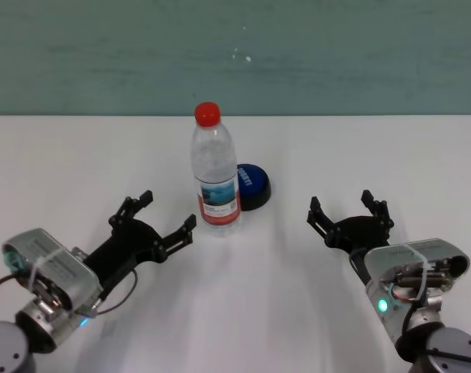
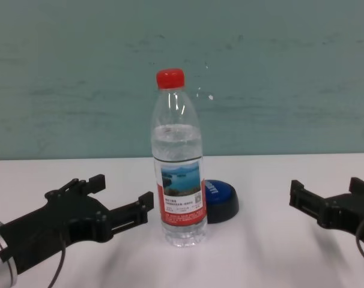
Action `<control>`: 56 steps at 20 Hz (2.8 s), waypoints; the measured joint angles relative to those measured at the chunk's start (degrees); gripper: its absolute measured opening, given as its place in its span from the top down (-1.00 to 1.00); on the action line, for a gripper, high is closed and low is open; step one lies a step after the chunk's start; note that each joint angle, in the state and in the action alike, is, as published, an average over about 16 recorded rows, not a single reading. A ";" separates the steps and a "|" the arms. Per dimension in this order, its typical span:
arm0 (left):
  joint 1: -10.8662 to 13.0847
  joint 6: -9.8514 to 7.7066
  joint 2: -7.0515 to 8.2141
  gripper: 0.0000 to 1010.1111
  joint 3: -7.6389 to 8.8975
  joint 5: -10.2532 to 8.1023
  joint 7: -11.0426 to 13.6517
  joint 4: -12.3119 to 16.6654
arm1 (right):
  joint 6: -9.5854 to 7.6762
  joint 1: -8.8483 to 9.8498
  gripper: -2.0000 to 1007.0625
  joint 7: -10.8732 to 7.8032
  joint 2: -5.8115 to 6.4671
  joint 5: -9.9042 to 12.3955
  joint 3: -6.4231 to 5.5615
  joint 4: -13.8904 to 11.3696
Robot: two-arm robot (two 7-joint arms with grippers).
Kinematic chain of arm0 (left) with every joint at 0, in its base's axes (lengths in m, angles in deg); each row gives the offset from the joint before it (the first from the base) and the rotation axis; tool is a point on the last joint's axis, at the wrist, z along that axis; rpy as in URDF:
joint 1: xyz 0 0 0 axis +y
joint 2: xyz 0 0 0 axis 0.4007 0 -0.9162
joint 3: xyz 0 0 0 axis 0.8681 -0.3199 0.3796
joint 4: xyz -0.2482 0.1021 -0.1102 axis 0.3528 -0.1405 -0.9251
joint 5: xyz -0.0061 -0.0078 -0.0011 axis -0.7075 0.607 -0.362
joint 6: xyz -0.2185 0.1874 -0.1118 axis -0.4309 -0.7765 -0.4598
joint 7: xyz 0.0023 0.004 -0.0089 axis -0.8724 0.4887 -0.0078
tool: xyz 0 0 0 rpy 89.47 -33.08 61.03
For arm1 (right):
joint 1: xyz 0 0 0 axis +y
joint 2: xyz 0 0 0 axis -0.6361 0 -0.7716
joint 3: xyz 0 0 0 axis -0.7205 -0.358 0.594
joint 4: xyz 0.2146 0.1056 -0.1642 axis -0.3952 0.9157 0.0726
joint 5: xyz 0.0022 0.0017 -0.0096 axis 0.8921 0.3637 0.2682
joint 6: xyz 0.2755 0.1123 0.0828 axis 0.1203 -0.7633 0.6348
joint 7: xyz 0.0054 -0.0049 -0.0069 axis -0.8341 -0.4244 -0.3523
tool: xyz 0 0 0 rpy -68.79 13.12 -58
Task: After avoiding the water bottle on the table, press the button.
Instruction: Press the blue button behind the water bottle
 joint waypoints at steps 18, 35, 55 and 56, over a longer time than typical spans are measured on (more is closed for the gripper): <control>-0.31 0.11 -0.10 -0.98 -0.25 0.09 -0.13 -0.34 | 0.00 0.00 -0.99 0.00 0.00 0.00 0.00 0.00; 5.97 -0.90 2.68 -0.98 0.62 2.76 -2.07 7.65 | 0.00 0.00 -0.99 0.00 0.00 0.00 0.00 0.00; 21.26 0.30 7.95 -0.98 10.53 0.47 -1.43 19.37 | 0.00 0.00 -0.99 0.00 0.00 0.00 0.00 0.00; 21.78 0.54 8.23 -0.98 11.22 0.10 -1.18 19.42 | 0.00 0.00 -0.99 0.00 0.00 0.00 0.00 0.00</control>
